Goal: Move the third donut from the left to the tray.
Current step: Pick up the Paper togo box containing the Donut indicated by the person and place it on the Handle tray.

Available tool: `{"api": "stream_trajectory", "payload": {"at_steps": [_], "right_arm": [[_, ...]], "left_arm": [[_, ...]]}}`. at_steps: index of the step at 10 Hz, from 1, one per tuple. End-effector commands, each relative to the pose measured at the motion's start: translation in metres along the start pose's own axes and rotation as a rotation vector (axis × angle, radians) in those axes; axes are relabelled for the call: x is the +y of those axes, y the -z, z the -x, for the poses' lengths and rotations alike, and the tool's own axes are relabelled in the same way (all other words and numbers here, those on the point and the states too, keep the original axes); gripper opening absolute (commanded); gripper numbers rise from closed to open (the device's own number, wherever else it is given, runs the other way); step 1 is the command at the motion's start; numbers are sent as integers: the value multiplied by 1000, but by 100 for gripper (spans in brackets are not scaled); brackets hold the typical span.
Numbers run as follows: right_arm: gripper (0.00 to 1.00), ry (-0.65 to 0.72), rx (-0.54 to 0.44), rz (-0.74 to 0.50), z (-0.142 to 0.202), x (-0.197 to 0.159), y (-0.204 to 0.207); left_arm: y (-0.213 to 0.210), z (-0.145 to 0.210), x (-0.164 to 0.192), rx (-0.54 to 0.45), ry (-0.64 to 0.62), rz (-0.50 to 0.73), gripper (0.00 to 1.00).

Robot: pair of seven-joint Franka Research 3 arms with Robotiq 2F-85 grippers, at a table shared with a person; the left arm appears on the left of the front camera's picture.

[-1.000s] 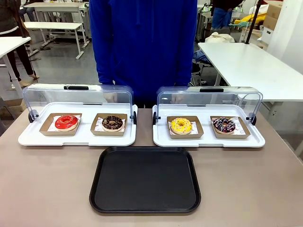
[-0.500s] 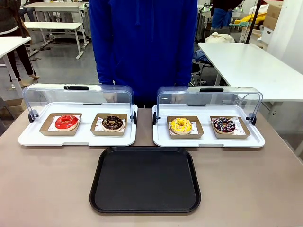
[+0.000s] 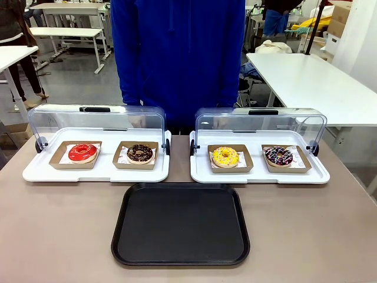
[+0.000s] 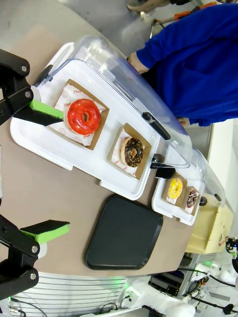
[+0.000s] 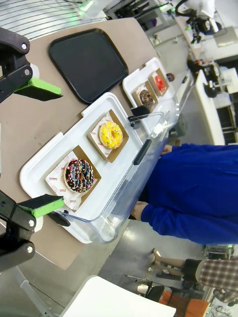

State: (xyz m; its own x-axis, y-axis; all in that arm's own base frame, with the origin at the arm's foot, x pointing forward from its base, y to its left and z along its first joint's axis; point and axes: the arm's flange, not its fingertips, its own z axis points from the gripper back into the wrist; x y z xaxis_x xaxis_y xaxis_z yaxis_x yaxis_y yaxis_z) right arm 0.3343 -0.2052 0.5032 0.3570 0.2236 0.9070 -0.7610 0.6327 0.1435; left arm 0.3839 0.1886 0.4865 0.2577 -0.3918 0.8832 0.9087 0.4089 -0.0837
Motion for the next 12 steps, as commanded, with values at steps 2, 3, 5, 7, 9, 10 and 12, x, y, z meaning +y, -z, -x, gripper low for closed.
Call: {"api": "stream_trajectory", "payload": {"at_steps": [2, 3, 5, 7, 9, 10, 12], "right_arm": [[100, -27, -23, -2, -3, -3, 0], [100, -27, -23, -2, -3, -3, 0], [100, -27, -23, -2, -3, -3, 0], [100, -27, -23, -2, -3, -3, 0], [100, -27, -23, -2, -3, -3, 0], [100, -27, -23, -2, -3, -3, 0], [100, -27, -23, -2, -3, -3, 0]], "left_arm": [[-1, -2, 0, -10, 12, 7, 100], [-1, -2, 0, -10, 12, 7, 100], [-1, -2, 0, -10, 12, 7, 100], [-1, -2, 0, -10, 12, 7, 100], [-1, -2, 0, -10, 12, 7, 100], [-1, -2, 0, -10, 12, 7, 100], [-1, -2, 0, -10, 12, 7, 100]]}}
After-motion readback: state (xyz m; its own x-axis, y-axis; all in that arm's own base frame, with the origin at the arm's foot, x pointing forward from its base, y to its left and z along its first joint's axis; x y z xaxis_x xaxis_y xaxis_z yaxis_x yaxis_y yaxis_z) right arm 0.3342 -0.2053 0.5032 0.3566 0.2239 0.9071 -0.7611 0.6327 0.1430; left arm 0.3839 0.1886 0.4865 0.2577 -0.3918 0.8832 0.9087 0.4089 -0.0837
